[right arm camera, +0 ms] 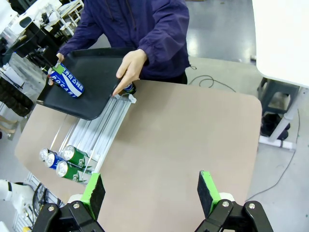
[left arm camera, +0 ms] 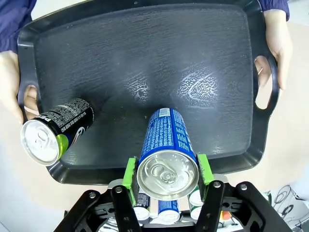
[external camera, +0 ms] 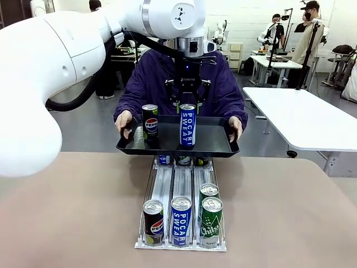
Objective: Retrieve and hand over the desired beverage to the person.
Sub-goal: Place the picked can on the Handle tray extended by the person.
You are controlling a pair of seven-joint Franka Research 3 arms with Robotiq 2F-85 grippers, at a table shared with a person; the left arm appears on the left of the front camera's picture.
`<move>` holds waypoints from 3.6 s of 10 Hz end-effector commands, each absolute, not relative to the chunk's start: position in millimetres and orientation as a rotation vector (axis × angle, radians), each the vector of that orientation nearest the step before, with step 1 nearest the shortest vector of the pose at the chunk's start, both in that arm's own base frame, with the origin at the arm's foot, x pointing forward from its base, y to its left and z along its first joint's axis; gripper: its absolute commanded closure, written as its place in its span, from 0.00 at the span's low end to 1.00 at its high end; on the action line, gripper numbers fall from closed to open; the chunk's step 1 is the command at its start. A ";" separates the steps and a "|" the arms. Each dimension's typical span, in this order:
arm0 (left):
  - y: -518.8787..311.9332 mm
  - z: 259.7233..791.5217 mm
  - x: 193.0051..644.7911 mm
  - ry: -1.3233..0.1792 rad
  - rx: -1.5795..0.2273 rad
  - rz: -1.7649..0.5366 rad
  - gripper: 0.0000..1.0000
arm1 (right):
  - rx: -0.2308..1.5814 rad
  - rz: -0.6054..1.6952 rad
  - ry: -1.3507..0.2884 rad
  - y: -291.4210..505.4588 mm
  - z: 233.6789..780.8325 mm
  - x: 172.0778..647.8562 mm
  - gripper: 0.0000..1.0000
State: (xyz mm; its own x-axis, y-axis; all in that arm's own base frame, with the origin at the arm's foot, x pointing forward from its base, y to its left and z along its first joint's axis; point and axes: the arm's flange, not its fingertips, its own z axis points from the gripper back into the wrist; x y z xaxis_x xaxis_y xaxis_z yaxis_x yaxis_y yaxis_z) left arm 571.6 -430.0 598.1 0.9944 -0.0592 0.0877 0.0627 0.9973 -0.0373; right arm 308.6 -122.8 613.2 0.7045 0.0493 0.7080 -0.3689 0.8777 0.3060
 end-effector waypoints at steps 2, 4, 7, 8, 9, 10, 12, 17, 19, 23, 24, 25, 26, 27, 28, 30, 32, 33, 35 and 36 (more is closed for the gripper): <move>-429.5 591.4 581.5 -0.084 -0.017 -0.061 0.42 | 0.480 0.255 -0.765 -122.9 611.6 310.9 0.00; -428.4 592.7 583.9 -0.094 -0.021 -0.060 0.42 | 0.480 0.255 -0.765 -122.9 611.6 310.9 0.00; -428.3 593.0 583.8 -0.090 -0.030 -0.083 0.00 | 0.480 0.255 -0.765 -122.9 611.6 310.9 0.00; -427.7 593.4 584.0 -0.088 -0.029 -0.086 0.00 | 0.480 0.255 -0.765 -122.9 611.6 310.9 0.00; -427.3 593.7 584.2 -0.086 -0.028 -0.088 0.00 | 0.480 0.255 -0.765 -122.9 611.6 310.9 0.00; -427.3 593.6 584.6 -0.081 -0.027 -0.090 0.00 | 0.480 0.255 -0.765 -122.9 611.6 310.9 0.00; -427.3 593.7 584.8 -0.077 -0.025 -0.093 0.00 | 0.480 0.255 -0.765 -122.9 611.6 310.9 0.00; -379.3 624.2 518.5 -0.223 -0.077 -0.261 0.00 | 0.480 0.255 -0.765 -122.9 611.6 310.9 0.00; -305.7 642.2 455.3 -0.260 -0.157 -0.438 0.00 | 0.480 0.255 -0.765 -122.9 611.6 310.9 0.00; -187.5 625.0 397.7 -0.398 -0.204 -0.608 0.00 | 0.480 0.255 -0.765 -122.9 611.6 310.9 0.00; -170.9 621.3 385.6 -0.406 -0.213 -0.610 0.00 | 0.480 0.255 -0.765 -122.9 611.6 310.9 0.00; -158.2 618.1 377.9 -0.418 -0.215 -0.588 0.00 | 0.480 0.255 -0.765 -122.9 611.6 310.9 0.00; -149.1 614.9 368.3 -0.419 -0.221 -0.563 0.00 | 0.480 0.255 -0.765 -122.9 611.6 310.9 0.00; -144.2 609.2 360.1 -0.432 -0.217 -0.547 0.00 | 0.480 0.255 -0.765 -122.9 611.6 310.9 0.00; -143.1 609.6 352.1 -0.444 -0.214 -0.532 0.00 | 0.480 0.255 -0.765 -122.9 611.6 310.9 0.00; -153.6 610.4 353.4 -0.450 -0.220 -0.484 0.00 | 0.480 0.255 -0.765 -122.9 611.6 310.9 0.00; -140.8 602.9 347.3 -0.421 -0.209 -0.516 0.00 | 0.480 0.255 -0.765 -122.9 611.6 310.9 0.00; -140.8 602.9 347.3 -0.421 -0.209 -0.516 0.00 | 0.480 0.255 -0.765 -122.9 611.6 310.9 0.00; -140.8 602.9 347.3 -0.421 -0.209 -0.516 0.00 | 0.480 0.255 -0.765 -122.9 611.6 310.9 0.00; -140.8 602.9 347.3 -0.421 -0.209 -0.516 0.00 | 0.480 0.255 -0.765 -122.9 611.6 310.9 0.00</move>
State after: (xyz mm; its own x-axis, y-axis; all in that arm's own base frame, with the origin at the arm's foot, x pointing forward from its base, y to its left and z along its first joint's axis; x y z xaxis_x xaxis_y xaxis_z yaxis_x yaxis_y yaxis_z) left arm 347.4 -142.4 603.7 0.7921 -0.4163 0.4465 0.5053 0.8575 -0.0968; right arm 308.7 -122.8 612.9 0.7052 0.0494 0.7073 -0.3689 0.8775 0.3065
